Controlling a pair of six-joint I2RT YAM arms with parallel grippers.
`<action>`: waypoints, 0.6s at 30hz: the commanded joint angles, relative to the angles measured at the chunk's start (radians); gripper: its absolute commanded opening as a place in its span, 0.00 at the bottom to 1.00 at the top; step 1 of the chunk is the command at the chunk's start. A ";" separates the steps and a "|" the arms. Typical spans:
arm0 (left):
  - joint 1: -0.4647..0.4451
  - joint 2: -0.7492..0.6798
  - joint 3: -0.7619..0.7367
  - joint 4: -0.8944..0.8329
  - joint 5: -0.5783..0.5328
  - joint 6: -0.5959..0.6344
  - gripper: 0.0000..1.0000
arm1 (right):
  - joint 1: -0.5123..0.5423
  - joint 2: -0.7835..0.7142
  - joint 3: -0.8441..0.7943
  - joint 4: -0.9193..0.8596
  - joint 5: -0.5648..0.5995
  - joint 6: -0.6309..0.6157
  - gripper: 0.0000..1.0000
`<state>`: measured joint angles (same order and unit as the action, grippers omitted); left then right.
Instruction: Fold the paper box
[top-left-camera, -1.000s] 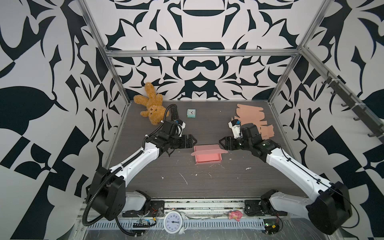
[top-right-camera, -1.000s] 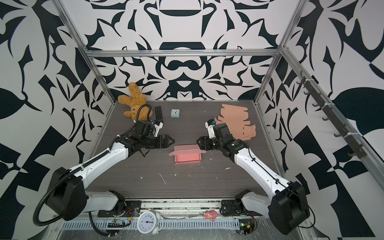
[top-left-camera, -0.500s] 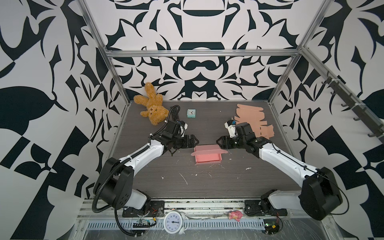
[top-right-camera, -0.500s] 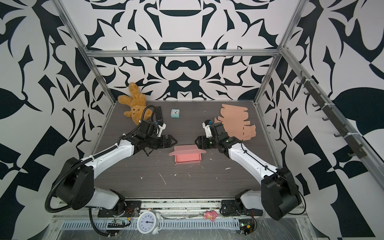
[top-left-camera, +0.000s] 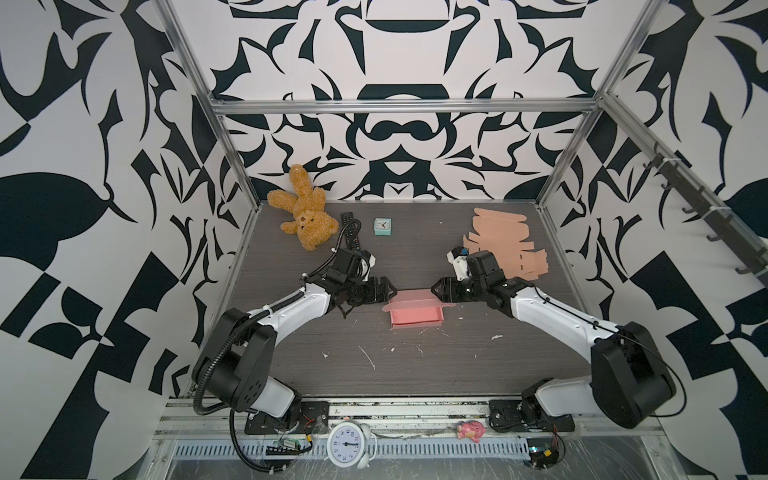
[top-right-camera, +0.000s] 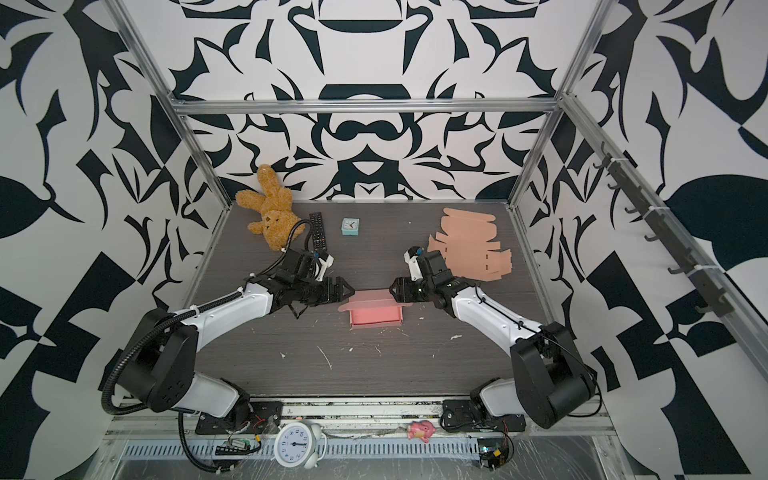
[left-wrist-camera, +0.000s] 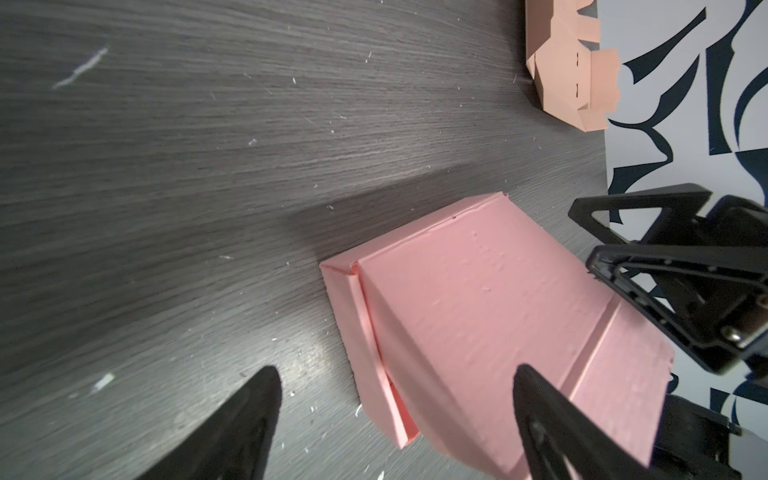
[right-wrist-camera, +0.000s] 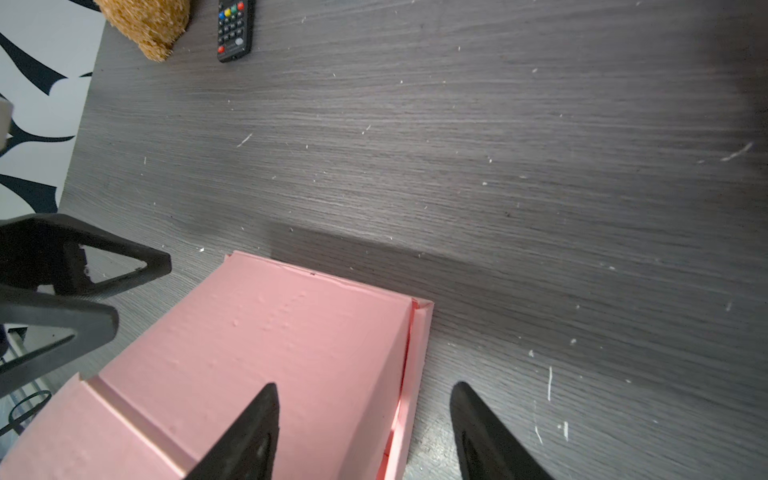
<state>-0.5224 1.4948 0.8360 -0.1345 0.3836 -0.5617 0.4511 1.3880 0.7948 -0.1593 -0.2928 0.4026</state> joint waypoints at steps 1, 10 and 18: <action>-0.008 0.008 -0.027 0.035 0.024 -0.016 0.89 | -0.005 0.001 -0.020 0.051 -0.019 0.023 0.66; -0.016 0.004 -0.055 0.047 0.034 -0.017 0.86 | -0.003 -0.006 -0.062 0.072 -0.034 0.039 0.65; -0.026 0.007 -0.079 0.062 0.035 -0.026 0.82 | -0.001 -0.012 -0.079 0.081 -0.037 0.045 0.64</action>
<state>-0.5430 1.4948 0.7822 -0.0814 0.4080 -0.5797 0.4511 1.3975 0.7277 -0.1005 -0.3199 0.4423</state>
